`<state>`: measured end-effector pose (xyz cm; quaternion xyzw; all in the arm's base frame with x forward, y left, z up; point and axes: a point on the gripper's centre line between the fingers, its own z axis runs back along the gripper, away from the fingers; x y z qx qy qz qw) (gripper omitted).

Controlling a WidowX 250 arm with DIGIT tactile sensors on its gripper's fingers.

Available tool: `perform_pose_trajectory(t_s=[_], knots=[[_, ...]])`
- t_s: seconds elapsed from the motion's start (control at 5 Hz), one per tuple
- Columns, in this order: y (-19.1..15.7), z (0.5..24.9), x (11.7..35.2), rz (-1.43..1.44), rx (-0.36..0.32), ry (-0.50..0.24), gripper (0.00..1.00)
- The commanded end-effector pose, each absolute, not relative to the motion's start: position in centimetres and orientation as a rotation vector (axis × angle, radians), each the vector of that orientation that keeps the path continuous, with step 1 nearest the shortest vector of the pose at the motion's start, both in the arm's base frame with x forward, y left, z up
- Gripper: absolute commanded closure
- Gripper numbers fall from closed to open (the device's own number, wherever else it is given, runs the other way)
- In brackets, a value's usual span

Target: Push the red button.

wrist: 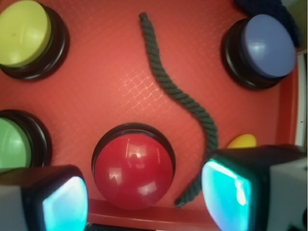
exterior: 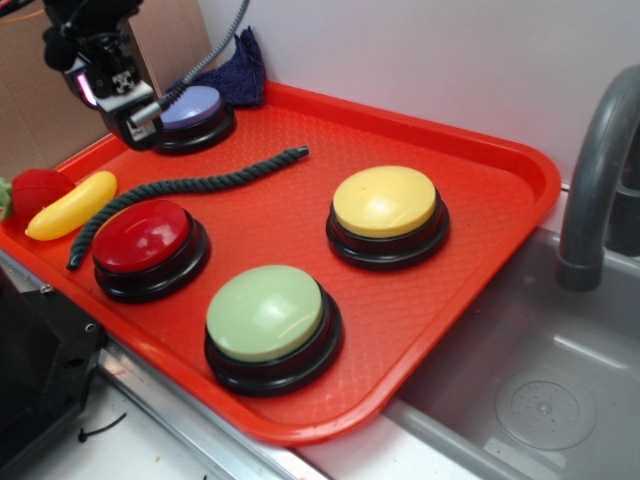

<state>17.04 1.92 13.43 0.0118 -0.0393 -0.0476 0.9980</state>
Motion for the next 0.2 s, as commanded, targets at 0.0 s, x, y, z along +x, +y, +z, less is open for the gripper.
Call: perform_pose_trajectory(t_s=[0.0], knots=[[1.93,15.87,17.63,-0.088,0.047,-0.147,0.00]])
